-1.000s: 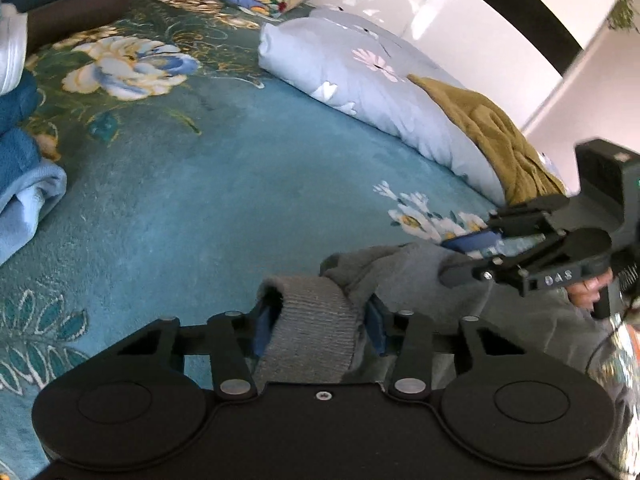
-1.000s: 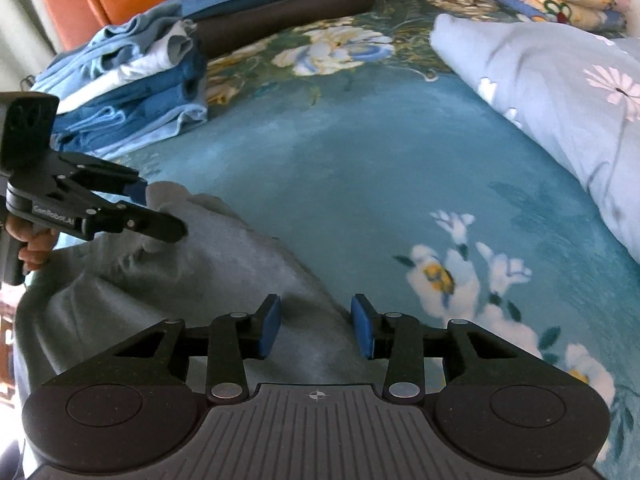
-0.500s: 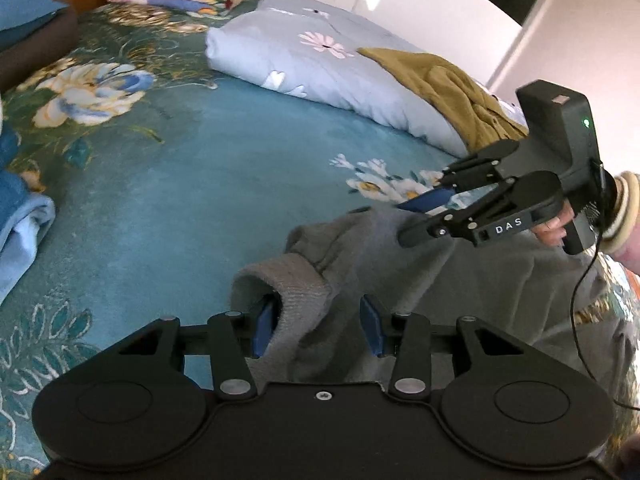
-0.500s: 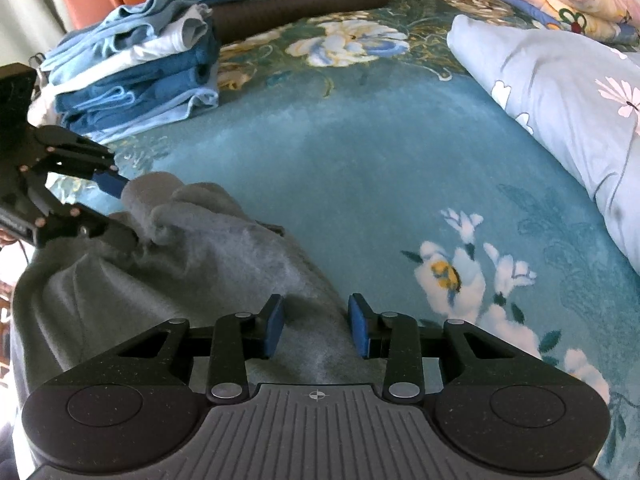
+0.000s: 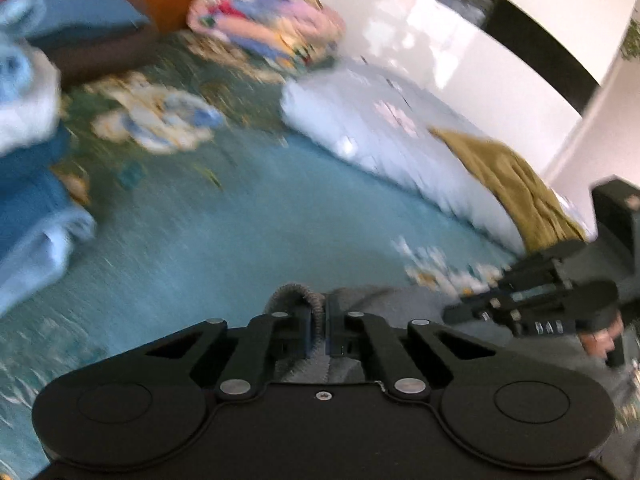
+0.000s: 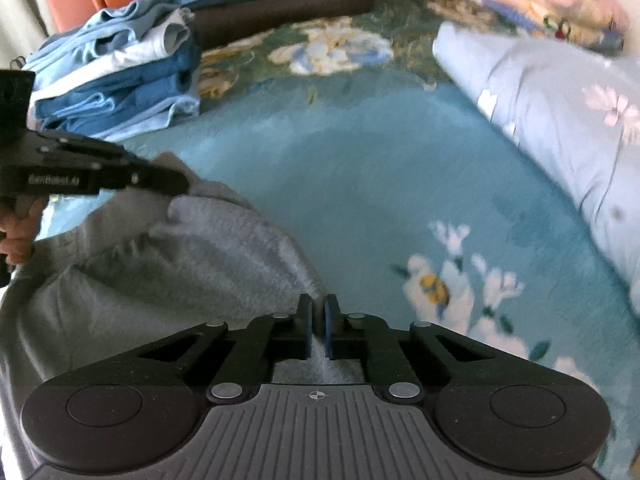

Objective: Fold clothes

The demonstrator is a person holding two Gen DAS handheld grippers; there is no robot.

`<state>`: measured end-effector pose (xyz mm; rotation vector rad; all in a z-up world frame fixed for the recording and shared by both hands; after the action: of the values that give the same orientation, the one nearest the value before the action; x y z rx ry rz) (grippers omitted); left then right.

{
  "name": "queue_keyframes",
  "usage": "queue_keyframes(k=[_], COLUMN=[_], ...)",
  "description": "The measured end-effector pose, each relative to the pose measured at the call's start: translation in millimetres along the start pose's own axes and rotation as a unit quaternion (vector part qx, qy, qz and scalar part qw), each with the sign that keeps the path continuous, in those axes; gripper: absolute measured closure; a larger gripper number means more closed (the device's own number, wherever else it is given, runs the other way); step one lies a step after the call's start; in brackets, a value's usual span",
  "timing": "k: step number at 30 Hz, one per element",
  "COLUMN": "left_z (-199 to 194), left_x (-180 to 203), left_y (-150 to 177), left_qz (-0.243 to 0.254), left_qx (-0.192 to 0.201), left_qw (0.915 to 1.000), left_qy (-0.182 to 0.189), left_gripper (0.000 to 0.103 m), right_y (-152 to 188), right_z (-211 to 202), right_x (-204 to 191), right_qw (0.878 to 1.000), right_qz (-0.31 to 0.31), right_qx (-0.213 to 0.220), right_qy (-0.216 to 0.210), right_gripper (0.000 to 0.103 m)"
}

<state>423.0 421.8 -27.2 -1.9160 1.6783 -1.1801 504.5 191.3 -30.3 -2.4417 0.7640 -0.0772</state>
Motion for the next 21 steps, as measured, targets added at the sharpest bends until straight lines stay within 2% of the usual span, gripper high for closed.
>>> queue_keyframes(k=[2,6,10,16,21], left_z=[-1.3,18.1,38.7,47.0,43.1], left_x=[-4.2,-6.7,-14.5,-24.6,-21.5], left_y=[-7.4,-11.4,-8.2,-3.6,-4.2], left_qz=[-0.009,0.007,0.001,-0.003,-0.006], left_qx=[0.016,0.001,-0.014,-0.023,-0.031], left_qw=[0.9998,0.9988,0.9978,0.9973,0.9971], left_qy=[-0.009,-0.048,-0.065,-0.070,-0.069], left_gripper=[0.100,0.100,0.099,0.097,0.093], right_y=[-8.1,-19.0,-22.4,-23.3,-22.4], right_z=[-0.2,14.7,38.5,52.4,48.1], right_x=[-0.5,0.0,4.3,13.6,9.8], right_qw=[1.000,0.999,0.999,0.999,0.999], right_qz=[-0.002,-0.005,0.000,0.013,0.012], right_qx=[0.013,0.012,-0.005,-0.015,-0.018], right_qy=[0.007,0.029,0.050,0.047,0.049], right_gripper=[0.099,0.099,0.099,0.098,0.095])
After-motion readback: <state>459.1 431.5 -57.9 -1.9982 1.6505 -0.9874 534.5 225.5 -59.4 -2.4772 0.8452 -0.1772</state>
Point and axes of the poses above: each gripper's, at about its wrist camera, not at the fingertips, and z roughly the way its jaws point, x to its right, y to its underside, the point moved 1 cm from there along z, roughly the way its jaws point, and after that the axes turned 1 degree about -y, right-handed, at the moved point
